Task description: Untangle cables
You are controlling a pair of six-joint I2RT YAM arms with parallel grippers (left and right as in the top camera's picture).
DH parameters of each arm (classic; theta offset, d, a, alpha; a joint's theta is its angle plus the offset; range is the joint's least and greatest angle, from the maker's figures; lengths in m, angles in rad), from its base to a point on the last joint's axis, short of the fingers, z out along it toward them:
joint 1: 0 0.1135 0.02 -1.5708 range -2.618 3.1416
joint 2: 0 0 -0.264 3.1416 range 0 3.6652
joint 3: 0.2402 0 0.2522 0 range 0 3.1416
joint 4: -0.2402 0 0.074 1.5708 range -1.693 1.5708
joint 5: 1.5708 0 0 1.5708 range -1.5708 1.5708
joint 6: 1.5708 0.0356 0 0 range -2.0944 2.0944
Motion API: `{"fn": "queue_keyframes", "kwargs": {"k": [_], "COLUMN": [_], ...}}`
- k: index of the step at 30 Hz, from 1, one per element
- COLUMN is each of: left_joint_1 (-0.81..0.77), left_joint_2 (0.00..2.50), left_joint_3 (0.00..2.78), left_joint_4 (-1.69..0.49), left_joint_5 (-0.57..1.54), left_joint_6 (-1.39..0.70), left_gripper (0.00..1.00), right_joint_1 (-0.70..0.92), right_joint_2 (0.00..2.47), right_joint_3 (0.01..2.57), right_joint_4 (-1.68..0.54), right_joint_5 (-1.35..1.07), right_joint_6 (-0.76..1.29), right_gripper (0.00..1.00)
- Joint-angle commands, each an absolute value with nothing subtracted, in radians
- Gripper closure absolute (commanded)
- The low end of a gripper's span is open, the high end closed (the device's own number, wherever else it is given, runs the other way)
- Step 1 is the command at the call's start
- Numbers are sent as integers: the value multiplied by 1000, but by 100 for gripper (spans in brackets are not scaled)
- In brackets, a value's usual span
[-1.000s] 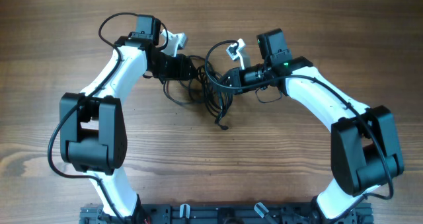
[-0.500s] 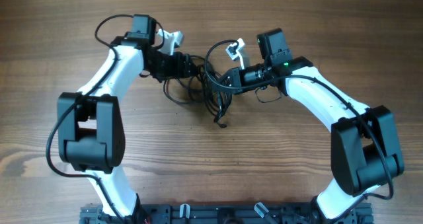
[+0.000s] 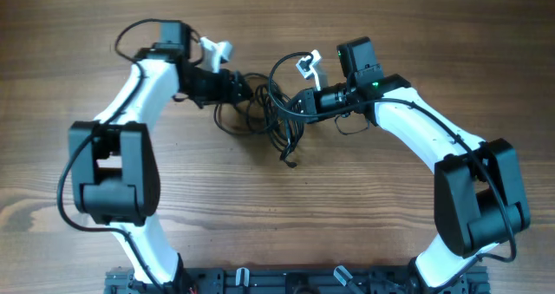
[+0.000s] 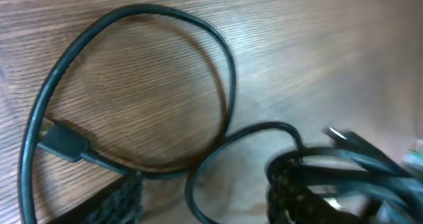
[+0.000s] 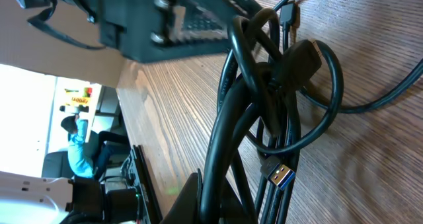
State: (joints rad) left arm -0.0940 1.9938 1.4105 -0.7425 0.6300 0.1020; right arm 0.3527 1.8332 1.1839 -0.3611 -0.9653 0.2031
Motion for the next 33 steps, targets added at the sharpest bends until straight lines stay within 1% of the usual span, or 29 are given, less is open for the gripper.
{"fn": "queue_keyframes", "kwargs": {"k": [1,3,6,16,19,33], "left_joint_1": [-147,-166,-168,-172,-173,-173], "left_joint_2": [2010,2010,2011,2045,2045,2057], "left_joint_3": [1404,1404,1404,1404,1404,1404], "left_joint_4": [-726,-722,-721,-707,-701,-698], "left_joint_5": [444,443,443,444,479,481], "left_joint_6": [44,44,44,36,37,37], "left_gripper": [41,45,46,43,41,42], "right_joint_1": [354,354,354,354,354,354], "right_joint_2": [1840,1840,1840,1840,1840,1840], "right_joint_3": [1183,1183,1183,1183,1183,1183], "right_joint_4": [-355,-356,-356,-355,-355,-355], "right_joint_5": [-1003,-1003,-1003,-1003,-1003,-1003], "right_joint_6": [183,183,183,183,183,183], "right_gripper": [96,95,95,95,96,95]}}
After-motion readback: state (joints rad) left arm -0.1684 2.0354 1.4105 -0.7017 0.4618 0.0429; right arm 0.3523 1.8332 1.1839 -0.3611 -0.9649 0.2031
